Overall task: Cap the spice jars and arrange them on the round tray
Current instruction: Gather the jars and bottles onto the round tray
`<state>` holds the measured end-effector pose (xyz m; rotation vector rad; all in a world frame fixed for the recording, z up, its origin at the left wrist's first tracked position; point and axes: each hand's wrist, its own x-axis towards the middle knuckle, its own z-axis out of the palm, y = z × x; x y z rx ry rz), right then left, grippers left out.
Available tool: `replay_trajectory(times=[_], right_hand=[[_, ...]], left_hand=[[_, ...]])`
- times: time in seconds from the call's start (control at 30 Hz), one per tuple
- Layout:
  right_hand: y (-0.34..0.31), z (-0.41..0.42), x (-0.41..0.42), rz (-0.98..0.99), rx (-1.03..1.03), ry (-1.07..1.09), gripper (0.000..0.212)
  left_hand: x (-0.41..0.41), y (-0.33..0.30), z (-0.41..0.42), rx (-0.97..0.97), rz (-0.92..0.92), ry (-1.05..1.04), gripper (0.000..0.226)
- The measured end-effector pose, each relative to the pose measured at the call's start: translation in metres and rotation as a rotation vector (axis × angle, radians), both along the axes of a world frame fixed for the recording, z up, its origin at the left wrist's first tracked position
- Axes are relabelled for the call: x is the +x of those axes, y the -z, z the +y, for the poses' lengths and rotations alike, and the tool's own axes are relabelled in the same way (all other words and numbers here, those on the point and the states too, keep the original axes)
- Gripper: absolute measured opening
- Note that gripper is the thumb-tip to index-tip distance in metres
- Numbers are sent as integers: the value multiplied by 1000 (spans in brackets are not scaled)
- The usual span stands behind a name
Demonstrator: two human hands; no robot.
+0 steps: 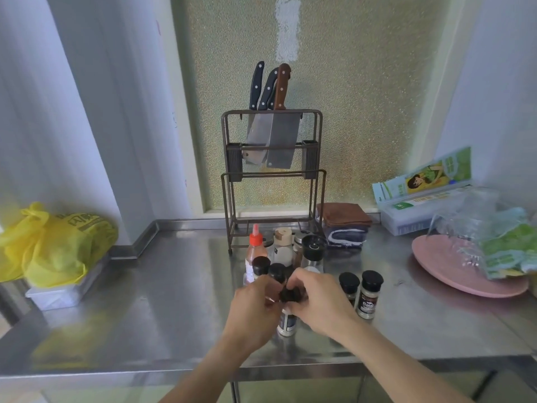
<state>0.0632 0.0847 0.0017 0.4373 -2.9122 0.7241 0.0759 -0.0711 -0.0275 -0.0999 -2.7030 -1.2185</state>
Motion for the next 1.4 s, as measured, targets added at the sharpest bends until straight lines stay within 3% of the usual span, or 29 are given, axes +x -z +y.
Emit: replay_trajectory(times=[0.13,0.3,0.43,0.6,0.83,1.0,1.23,1.4], right_hand=[[-20,13,-8,33,-36,47,33],[-41,21,-29,73,-87,100,29],[-36,16,-43,63,-24,114,29],[-17,10,-47,24,56,123,33],[-22,27,-43,24,5,96,35],[-32,84,-37,111,15,218,31],[-15,135,-25,29,214,325,35],[4,138,-24,22,136,344,31]], left_hand=[[-3,-28,10,-17,120,14,31],[-23,-64,26,-247,295,85,46],[-43,-63,29,-465,221,122,55],[-48,-50,29,-600,192,132,49],[-48,-46,30,-575,235,119,49],[-43,-43,61,-468,340,220,45],[-49,-21,115,-539,216,330,39],[-53,-15,128,-532,190,304,33]])
